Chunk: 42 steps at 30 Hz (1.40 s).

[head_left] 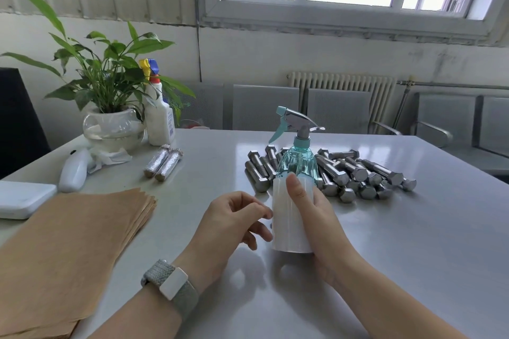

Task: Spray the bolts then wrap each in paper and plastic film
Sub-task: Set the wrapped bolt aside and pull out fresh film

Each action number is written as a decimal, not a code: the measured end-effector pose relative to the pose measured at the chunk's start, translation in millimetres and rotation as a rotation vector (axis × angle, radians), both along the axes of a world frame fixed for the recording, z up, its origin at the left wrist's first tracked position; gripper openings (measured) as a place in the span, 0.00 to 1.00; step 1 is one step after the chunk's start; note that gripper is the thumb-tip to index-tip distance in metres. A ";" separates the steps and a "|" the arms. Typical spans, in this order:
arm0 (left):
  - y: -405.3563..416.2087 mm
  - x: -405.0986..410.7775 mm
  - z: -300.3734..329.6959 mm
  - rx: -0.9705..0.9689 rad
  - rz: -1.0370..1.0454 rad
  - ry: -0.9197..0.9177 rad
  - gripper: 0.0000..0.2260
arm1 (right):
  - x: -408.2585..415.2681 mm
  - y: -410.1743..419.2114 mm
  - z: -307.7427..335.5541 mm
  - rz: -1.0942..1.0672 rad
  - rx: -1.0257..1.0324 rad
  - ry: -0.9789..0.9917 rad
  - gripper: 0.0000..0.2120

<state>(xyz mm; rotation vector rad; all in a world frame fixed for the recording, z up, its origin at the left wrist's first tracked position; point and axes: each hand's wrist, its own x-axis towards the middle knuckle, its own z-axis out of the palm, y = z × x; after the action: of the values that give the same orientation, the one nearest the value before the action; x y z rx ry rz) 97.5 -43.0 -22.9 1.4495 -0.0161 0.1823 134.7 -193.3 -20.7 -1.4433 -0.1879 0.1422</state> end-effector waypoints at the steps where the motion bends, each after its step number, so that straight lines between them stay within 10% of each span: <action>1: -0.2 0.5 -0.9 -0.017 -0.004 0.009 0.07 | 0.3 -0.1 -0.5 -0.006 0.002 0.000 0.34; 13: 0.2 4.5 -1.1 -0.179 -0.098 0.091 0.08 | 0.9 1.4 -3.4 -0.079 -0.074 -0.052 0.33; 27: -1.8 4.2 -2.4 0.316 0.201 -0.152 0.05 | -2.4 -2.0 8.7 0.214 0.314 0.213 0.37; 42: 13.3 -11.3 12.3 1.051 0.072 -0.533 0.05 | 12.7 -45.3 37.3 0.484 -0.451 -0.171 0.16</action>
<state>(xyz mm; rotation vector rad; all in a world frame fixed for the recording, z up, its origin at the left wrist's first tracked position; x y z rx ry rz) 86.2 -29.8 -10.6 2.4018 -0.5666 0.6873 147.4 -238.6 16.6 -1.8370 -0.6804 0.4804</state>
